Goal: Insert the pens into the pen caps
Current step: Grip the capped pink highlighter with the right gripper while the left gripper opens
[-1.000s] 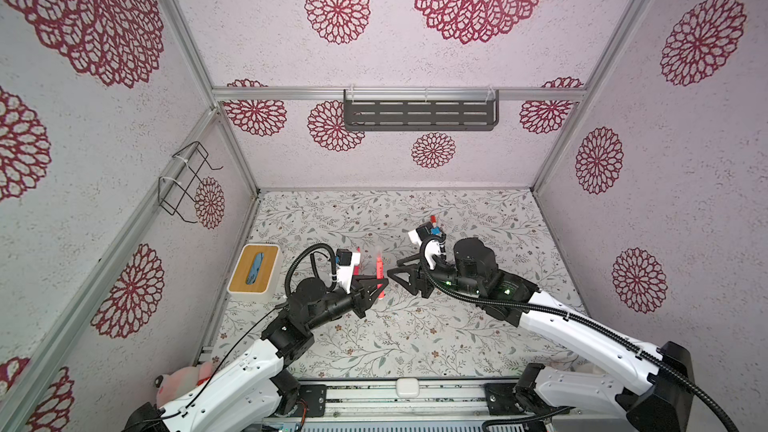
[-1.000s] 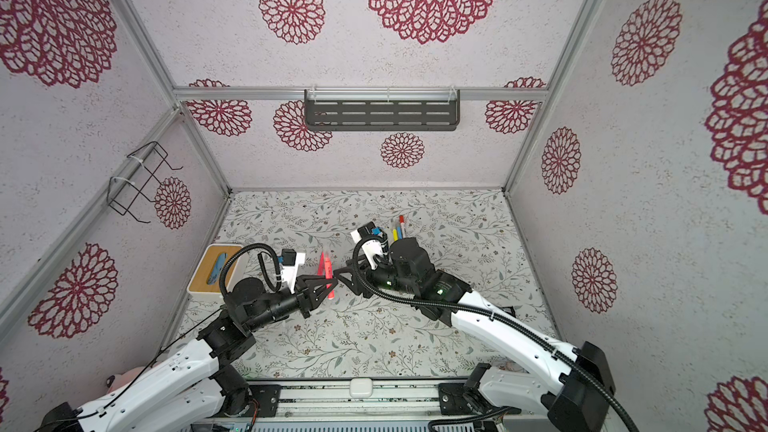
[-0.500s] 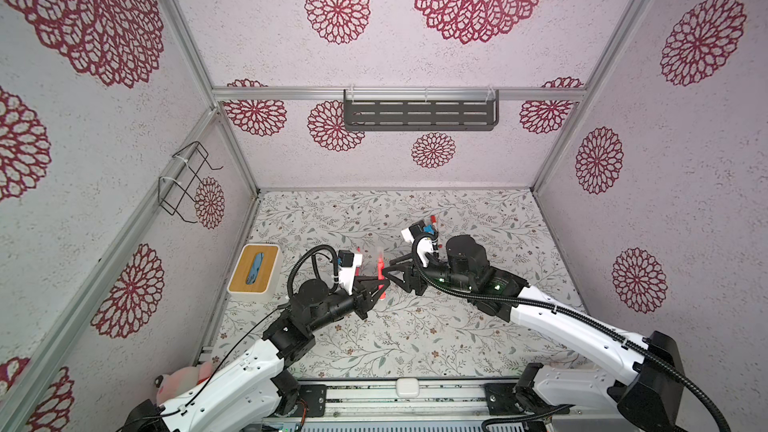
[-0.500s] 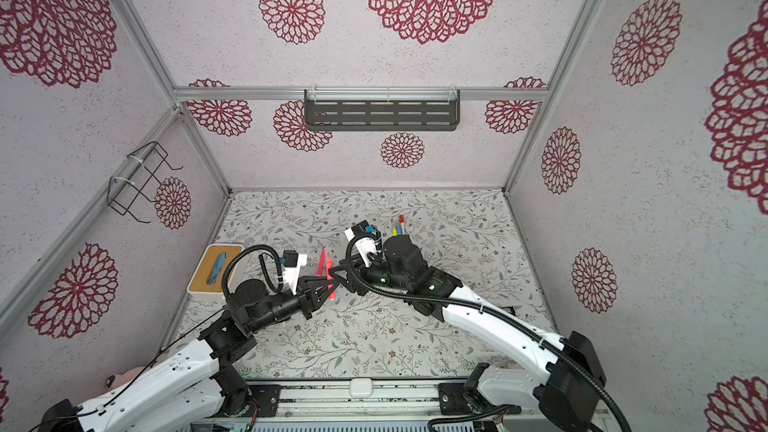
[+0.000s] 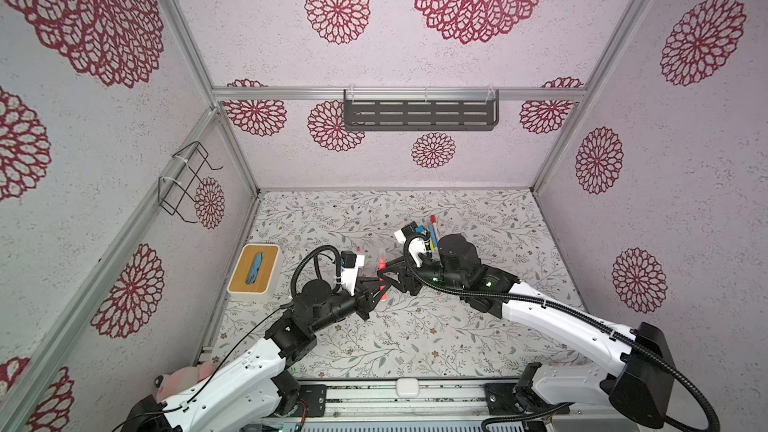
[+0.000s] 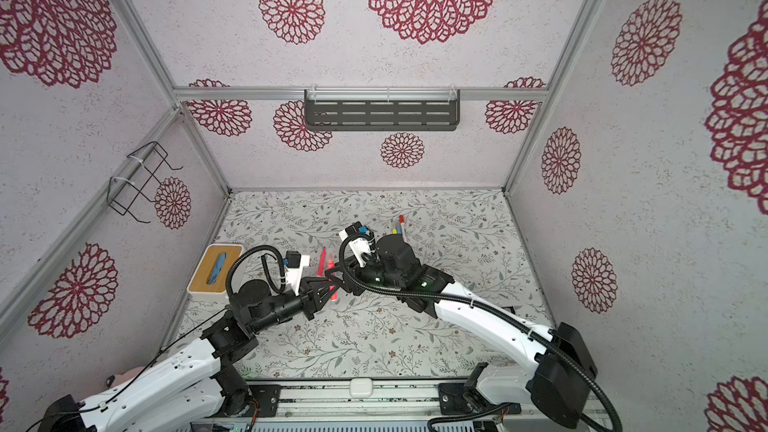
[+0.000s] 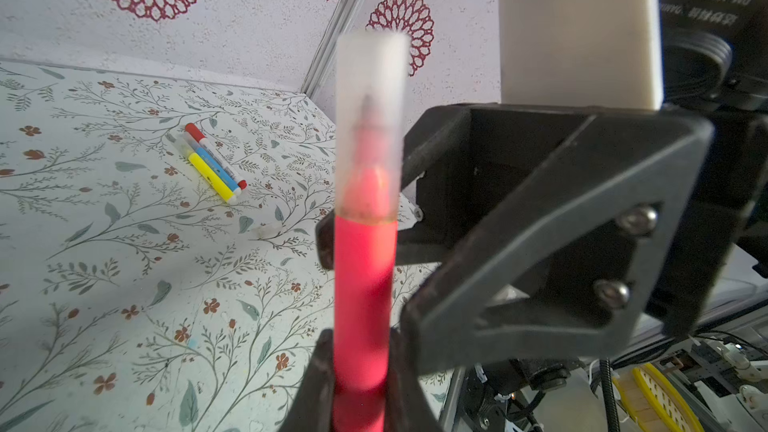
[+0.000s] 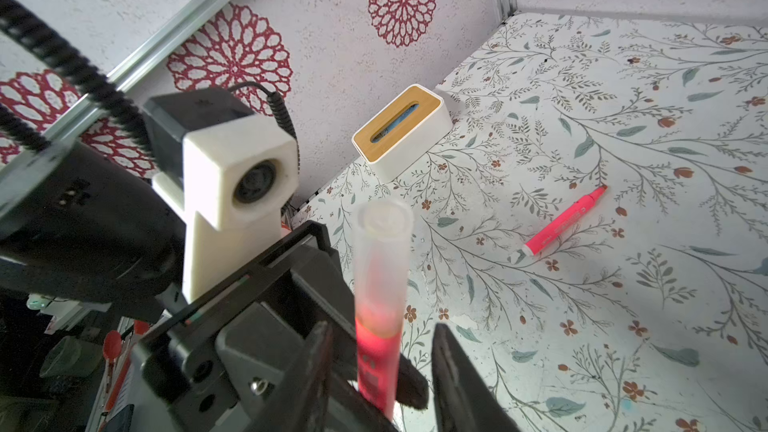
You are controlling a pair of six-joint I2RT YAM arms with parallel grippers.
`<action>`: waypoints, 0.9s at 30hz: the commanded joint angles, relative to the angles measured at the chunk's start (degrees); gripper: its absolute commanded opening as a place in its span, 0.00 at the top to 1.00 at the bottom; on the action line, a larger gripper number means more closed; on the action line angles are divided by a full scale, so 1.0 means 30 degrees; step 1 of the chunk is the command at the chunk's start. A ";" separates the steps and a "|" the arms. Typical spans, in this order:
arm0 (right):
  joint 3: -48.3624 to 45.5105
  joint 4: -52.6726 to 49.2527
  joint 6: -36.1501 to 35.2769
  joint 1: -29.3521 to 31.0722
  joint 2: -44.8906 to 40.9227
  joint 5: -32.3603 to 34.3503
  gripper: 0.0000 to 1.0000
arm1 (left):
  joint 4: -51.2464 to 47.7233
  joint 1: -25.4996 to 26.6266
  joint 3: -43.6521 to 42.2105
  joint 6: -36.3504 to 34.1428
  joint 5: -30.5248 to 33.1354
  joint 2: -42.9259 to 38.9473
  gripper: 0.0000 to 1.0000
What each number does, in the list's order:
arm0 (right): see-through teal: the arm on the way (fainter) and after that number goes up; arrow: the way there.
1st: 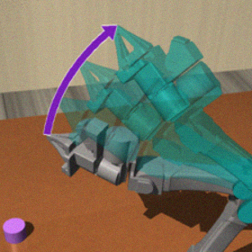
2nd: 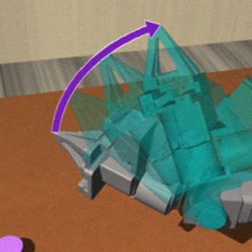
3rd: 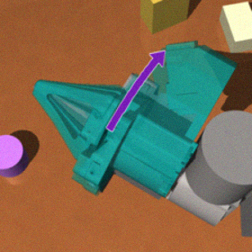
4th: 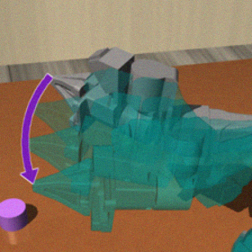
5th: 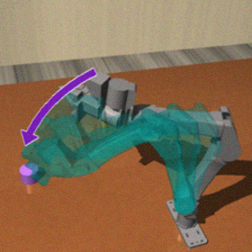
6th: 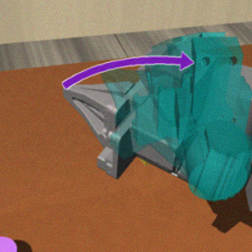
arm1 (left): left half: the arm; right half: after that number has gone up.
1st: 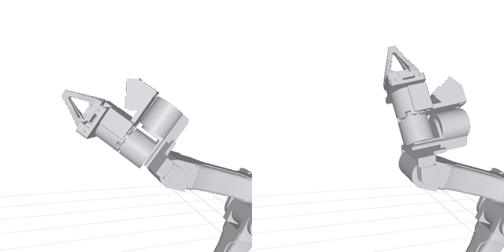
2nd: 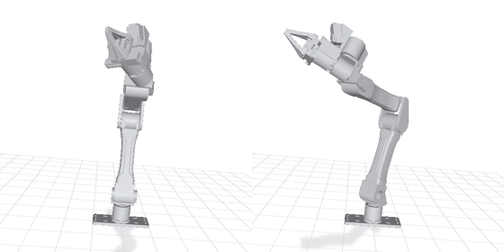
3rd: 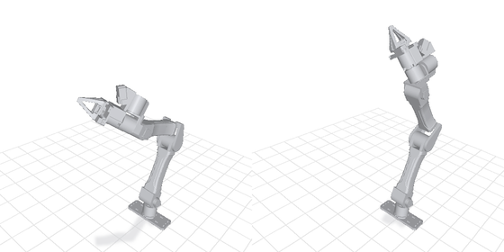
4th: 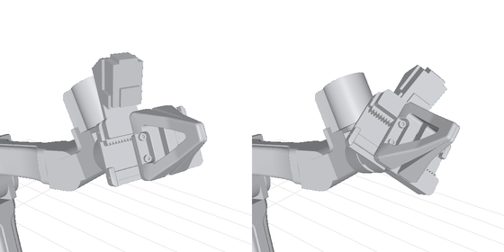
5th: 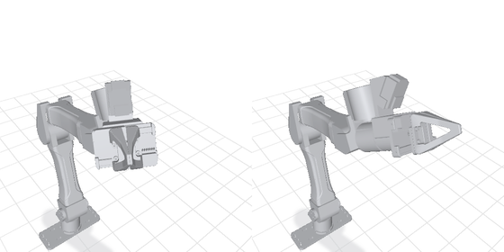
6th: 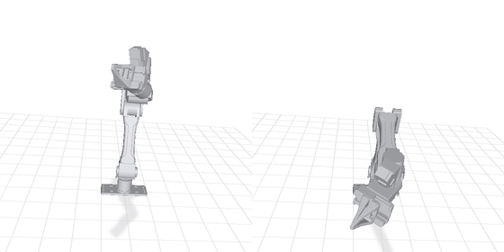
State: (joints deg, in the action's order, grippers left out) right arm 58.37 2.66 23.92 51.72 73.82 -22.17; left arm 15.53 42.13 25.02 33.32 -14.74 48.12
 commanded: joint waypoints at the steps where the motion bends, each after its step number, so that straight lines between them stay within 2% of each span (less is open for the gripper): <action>1: 0.0928 0.0014 -0.0166 0.0248 0.0061 0.0409 0.65 | 0.0276 0.0213 0.0422 -0.0358 0.0210 0.0045 1.00; 8: 0.1136 -0.0412 -0.0284 0.0410 0.0341 0.0626 0.84 | 0.0160 0.0239 0.0451 -0.0389 0.0374 -0.0029 1.00; 16: 0.1257 -0.0738 -0.0299 0.0453 0.0383 0.0890 0.94 | -0.0215 0.0328 0.0627 -0.0352 0.0679 -0.0219 0.98; 18: 0.1285 -0.0875 -0.0273 0.0443 0.0274 0.1339 0.94 | -0.0535 0.0312 0.0700 -0.0296 0.0947 -0.0168 0.82; 19: 0.1322 -0.1029 -0.0270 0.0439 0.0240 0.1681 0.94 | -0.0771 0.0327 0.0765 -0.0218 0.1146 -0.0124 0.68; 21: 0.1582 -0.1706 -0.0326 0.0381 0.0189 0.2665 0.95 | -0.1037 0.0305 0.0857 -0.0223 0.1231 -0.0075 0.53; 24: 0.2108 -0.2884 -0.0470 0.0184 0.0288 0.3849 0.95 | -0.1385 0.0314 0.0861 -0.0280 0.1369 -0.0138 0.46; 27: 0.2628 -0.4024 -0.0523 -0.0183 0.0408 0.4848 0.95 | -0.1928 0.0322 0.0890 -0.0382 0.1666 -0.0285 0.44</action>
State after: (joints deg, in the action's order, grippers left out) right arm 63.33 -6.20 23.49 52.23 75.20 -12.91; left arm 11.51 42.72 26.26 32.82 -11.18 48.01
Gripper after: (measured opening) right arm 0.172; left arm 0.557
